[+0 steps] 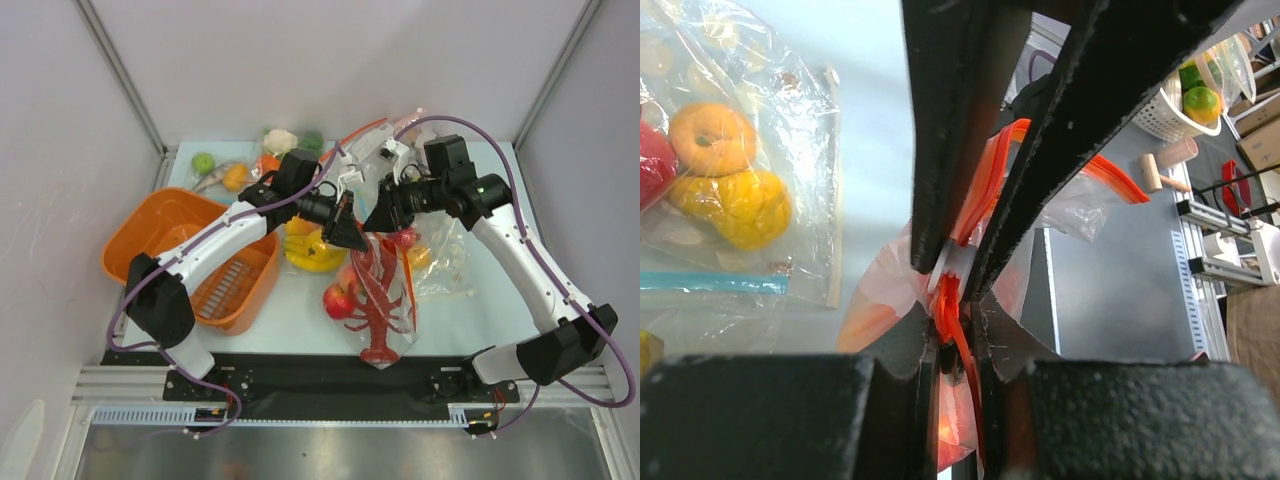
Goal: Open the zip-top bag and remove the fake food
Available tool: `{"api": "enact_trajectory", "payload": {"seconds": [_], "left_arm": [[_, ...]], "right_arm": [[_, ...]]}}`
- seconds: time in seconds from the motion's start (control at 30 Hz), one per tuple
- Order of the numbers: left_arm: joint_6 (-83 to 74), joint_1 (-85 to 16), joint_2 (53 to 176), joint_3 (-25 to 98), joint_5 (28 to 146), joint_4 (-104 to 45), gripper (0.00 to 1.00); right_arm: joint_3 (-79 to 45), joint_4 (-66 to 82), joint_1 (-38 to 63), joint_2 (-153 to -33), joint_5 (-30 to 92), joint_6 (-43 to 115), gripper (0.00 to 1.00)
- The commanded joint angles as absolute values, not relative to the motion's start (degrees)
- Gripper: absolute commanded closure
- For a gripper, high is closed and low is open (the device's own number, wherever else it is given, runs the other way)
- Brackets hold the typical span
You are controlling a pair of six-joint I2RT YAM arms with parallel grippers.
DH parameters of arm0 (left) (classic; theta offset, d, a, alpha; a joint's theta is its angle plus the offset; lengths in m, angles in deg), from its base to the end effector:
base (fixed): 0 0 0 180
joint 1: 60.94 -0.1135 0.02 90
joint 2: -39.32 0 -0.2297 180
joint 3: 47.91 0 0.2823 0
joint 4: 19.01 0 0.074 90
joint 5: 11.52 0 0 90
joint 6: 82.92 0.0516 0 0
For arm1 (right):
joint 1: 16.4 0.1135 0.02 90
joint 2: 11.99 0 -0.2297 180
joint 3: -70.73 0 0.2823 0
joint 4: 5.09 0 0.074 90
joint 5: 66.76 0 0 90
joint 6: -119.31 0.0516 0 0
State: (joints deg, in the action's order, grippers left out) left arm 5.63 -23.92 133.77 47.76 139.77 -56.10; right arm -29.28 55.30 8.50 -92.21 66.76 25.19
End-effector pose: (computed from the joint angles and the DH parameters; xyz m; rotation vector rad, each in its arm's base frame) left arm 0.2922 -0.2770 0.2906 1.2579 1.8216 -1.5419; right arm 0.2855 0.1717 0.3629 -0.9494 2.0440 1.0542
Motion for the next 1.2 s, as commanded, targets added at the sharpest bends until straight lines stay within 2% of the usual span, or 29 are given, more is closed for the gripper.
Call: {"api": "enact_trajectory", "payload": {"seconds": [0.0,0.17,0.23,0.27,0.3,0.4,0.5,0.67,0.77,0.87,1.0,1.17], "left_arm": [[6.73,-23.41,131.43,50.58,143.95,-55.72,0.99],[6.9,-23.41,131.51,50.5,143.69,-56.25,0.99],[6.82,-23.41,131.78,50.5,143.78,-55.98,0.96],[6.47,-23.41,131.95,50.41,143.95,-55.9,0.83],[6.2,-23.41,132.04,50.41,144.56,-55.55,0.74],[3.4,-23.41,131.95,49.36,145.45,-52.13,0.55],[-0.47,-23.41,131.87,47.69,146.41,-45.02,0.51],[-2.33,-23.41,132.92,47.76,147.2,-43.23,0.55],[-2.24,-23.41,134.23,48.65,147.65,-43.86,0.67],[-3.72,-23.41,134.85,48.39,147.21,-42.28,0.85],[-4.7,-23.41,135.29,48.3,147.47,-40.34,0.98],[-2.51,-23.41,134.94,48.74,145.29,-42.01,1.0]], "right_arm": [[-29.78,54.64,8.74,-92.31,67.97,23.16,0.82],[-29.96,57.63,8.74,-92.67,67.89,21.05,0.93],[-29.78,58.33,8.74,-92.49,67.54,20.61,0.96],[-29.78,58.42,8.74,-92.41,67.36,20.52,0.97],[-29.78,58.42,8.74,-92.14,67.01,20.52,0.98],[-29.52,57.81,8.74,-91.79,66.66,21.05,1.0],[-29.43,57.89,8.65,-91.7,67.01,21.49,1.0],[-29.6,58.16,8.21,-91.7,67.27,21.75,1.0],[-29.25,58.77,7.42,-91.79,68.15,21.49,1.0],[-29.43,59.22,6.63,-91.44,68.06,21.4,1.0],[-29.43,58.86,5.49,-90.56,67.36,22.19,1.0],[-28.64,59.3,4.96,-89.95,67.1,22.89,1.0]]}}
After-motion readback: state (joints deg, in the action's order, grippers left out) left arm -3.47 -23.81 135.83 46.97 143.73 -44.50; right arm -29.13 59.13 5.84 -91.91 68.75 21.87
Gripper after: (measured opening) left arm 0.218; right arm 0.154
